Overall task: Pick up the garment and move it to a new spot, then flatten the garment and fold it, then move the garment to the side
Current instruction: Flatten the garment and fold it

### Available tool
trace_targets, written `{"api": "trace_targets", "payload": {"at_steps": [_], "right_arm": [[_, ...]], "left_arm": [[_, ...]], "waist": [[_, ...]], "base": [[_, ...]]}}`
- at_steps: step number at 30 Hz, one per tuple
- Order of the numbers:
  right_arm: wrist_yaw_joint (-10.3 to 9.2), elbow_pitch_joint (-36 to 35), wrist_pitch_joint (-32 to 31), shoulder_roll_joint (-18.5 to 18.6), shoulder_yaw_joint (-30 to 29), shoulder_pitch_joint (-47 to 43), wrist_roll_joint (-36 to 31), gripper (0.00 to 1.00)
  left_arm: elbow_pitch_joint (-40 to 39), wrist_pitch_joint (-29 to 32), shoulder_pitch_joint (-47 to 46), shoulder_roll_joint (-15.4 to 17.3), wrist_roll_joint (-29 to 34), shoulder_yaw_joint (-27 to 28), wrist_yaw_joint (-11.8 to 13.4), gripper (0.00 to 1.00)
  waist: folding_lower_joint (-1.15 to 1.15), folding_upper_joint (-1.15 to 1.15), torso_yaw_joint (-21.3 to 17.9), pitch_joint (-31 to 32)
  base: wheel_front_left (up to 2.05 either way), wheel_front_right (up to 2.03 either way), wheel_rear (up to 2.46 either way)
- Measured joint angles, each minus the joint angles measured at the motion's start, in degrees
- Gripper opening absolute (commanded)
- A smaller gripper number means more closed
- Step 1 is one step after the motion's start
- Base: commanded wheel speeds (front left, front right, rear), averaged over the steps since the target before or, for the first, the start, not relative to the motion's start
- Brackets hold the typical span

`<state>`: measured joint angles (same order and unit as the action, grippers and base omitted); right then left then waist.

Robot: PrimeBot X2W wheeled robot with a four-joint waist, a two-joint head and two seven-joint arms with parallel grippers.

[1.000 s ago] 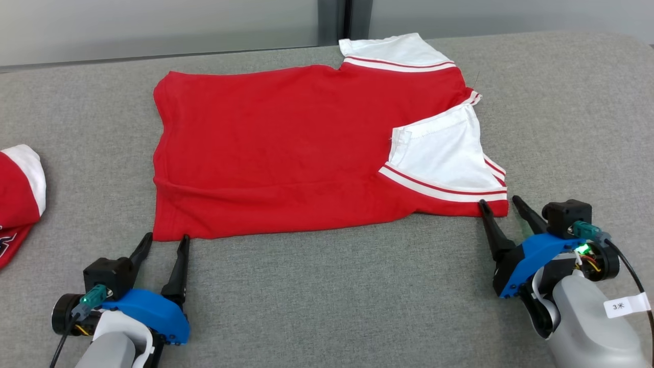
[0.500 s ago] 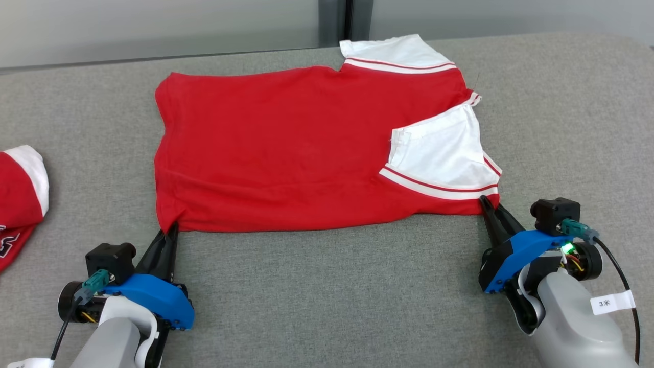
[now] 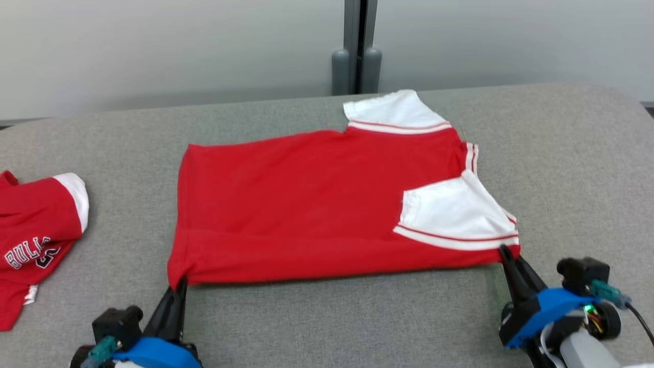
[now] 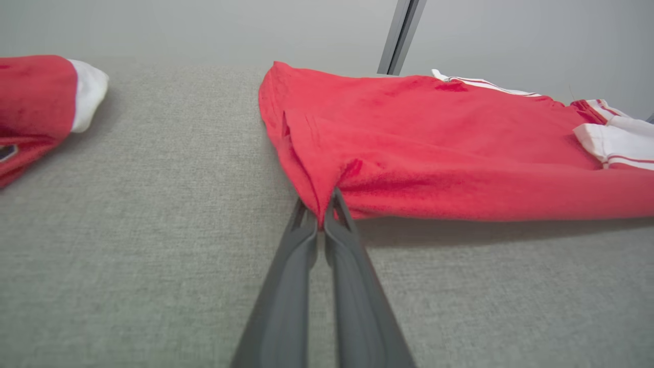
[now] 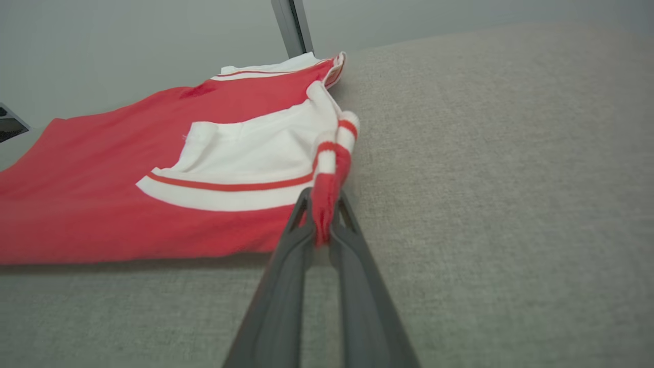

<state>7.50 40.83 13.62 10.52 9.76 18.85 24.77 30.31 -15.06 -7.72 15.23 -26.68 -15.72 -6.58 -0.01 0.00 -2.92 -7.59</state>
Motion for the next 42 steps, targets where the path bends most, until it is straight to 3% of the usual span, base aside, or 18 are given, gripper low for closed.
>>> {"api": "trace_targets", "payload": {"at_steps": [8,17,18,19,20,28,42], "right_arm": [[0.00,-14.7,-7.0,0.6,-5.1,-13.2,-1.3,0.00],[-0.01,-29.3,-17.8,-3.4,-10.8,-23.9,-4.8,0.00],[-0.01,-29.6,-19.0,-3.9,-11.1,-24.1,-4.6,0.11],[-0.01,-29.9,-19.6,-4.4,-11.5,-24.3,-4.4,0.40],[-0.01,-30.2,-19.6,-4.6,-11.8,-24.4,-4.5,1.00],[-0.02,-31.2,-17.7,-4.2,-12.8,-22.6,-6.7,1.00],[-0.01,-34.0,-7.3,-5.3,-9.7,-15.2,-11.8,1.00]], "left_arm": [[-3.5,0.0,6.6,-1.3,0.4,0.5,1.3,0.00],[-5.1,0.4,9.4,-1.4,0.0,0.4,2.3,0.00],[-5.2,0.6,9.6,-1.5,0.0,0.3,2.4,0.00],[-5.2,0.8,9.7,-1.6,0.0,0.2,2.5,0.40],[-5.2,0.8,9.7,-1.7,0.0,0.1,2.6,1.00],[-7.3,0.4,9.3,-1.7,0.7,1.0,4.1,1.00],[-17.4,0.1,8.3,-1.5,6.2,9.1,5.7,1.00]], "waist": [[0.00,0.00,0.2,2.2],[0.00,0.00,-0.3,2.0],[0.01,0.00,-0.4,2.0],[0.00,0.00,-0.4,2.0],[0.00,0.00,-0.5,2.0],[0.00,0.00,-0.5,2.7],[0.01,0.00,0.2,4.7]], "base": [[0.00,0.00,0.00],[0.00,0.00,0.00],[0.00,0.00,0.00],[0.00,0.00,0.00],[0.00,0.00,0.00],[0.00,0.00,0.00],[0.00,0.00,0.00]]}}
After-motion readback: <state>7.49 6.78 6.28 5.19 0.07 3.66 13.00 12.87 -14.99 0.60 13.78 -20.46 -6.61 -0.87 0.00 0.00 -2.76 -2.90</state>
